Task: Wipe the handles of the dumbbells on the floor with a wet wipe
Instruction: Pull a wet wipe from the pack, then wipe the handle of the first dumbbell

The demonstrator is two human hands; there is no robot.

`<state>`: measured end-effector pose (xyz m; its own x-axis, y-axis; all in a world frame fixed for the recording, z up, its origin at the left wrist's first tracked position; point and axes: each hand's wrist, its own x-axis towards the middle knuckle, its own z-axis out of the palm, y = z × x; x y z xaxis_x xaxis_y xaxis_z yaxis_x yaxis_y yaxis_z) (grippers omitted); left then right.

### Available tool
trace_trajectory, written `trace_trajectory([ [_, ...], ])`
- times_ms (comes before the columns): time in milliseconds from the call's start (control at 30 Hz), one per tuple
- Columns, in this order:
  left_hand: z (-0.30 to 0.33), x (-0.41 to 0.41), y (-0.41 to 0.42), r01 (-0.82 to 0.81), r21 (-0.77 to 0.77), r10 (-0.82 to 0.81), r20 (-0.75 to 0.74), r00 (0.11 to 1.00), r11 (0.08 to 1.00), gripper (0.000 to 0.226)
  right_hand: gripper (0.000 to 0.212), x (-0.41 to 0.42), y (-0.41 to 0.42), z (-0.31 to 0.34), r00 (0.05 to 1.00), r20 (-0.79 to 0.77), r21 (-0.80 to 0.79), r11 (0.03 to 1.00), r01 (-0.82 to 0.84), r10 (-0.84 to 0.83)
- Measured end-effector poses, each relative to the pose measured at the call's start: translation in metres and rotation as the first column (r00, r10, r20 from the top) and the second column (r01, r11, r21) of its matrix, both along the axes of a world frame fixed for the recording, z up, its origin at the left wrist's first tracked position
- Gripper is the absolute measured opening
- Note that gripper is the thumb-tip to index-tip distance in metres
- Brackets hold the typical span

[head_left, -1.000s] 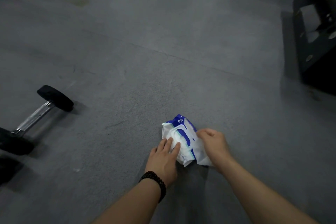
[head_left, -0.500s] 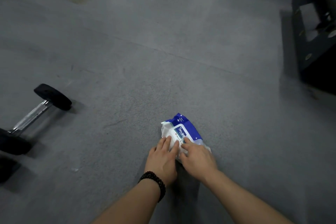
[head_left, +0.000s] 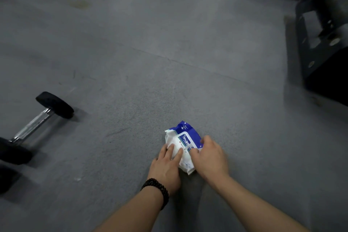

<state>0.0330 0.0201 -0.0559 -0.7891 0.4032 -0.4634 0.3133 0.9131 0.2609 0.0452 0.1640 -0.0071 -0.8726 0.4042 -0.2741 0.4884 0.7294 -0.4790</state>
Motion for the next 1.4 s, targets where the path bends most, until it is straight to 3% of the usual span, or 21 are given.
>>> trace_trajectory([
  [133, 0.023, -0.007, -0.006, -0.049, -0.001, 0.049, -0.008, 0.999, 0.999, 0.078, 0.004, -0.012, 0.015, 0.021, 0.993, 0.058, -0.096, 0.989, 0.110, -0.104],
  [300, 0.076, -0.019, -0.036, -0.064, -0.024, 0.061, -0.118, 0.991, 0.998, 0.072, 0.013, -0.029, 0.012, 0.058, 0.997, -0.048, -0.160, 0.986, 0.044, -0.053],
  [567, 0.165, -0.040, -0.130, -0.231, -0.116, 0.208, -0.188, 0.960, 0.966, 0.077, 0.020, -0.059, -0.043, 0.141, 0.957, -0.284, -0.202, 0.972, -0.120, 0.059],
  [667, 0.193, -0.049, -0.173, -0.309, -0.151, 0.282, -0.177, 0.943, 0.939, 0.077, 0.033, -0.071, -0.070, 0.166, 0.938, -0.316, -0.182, 0.961, -0.206, 0.141],
  [800, 0.215, -0.059, -0.233, -0.419, -0.170, 0.386, -0.194, 0.902, 0.892, 0.078, 0.035, -0.081, -0.108, 0.186, 0.924, -0.338, -0.220, 0.940, -0.262, 0.178],
  [1167, 0.178, -0.057, -0.368, -0.611, -0.220, 0.574, -0.211, 0.791, 0.761, 0.076, 0.034, -0.101, -0.200, 0.182, 0.930, -0.334, -0.373, 0.884, -0.281, 0.155],
  [1267, 0.155, -0.058, -0.384, -0.628, -0.224, 0.586, -0.230, 0.777, 0.745, 0.071, 0.033, -0.110, -0.221, 0.176, 0.937, -0.320, -0.467, 0.838, -0.283, 0.138],
  [1400, 0.132, -0.069, -0.394, -0.598, -0.287, 0.556, -0.220, 0.802, 0.749, 0.081, 0.029, -0.127, -0.252, 0.174, 0.955, -0.278, -0.621, 0.738, -0.263, 0.107],
])
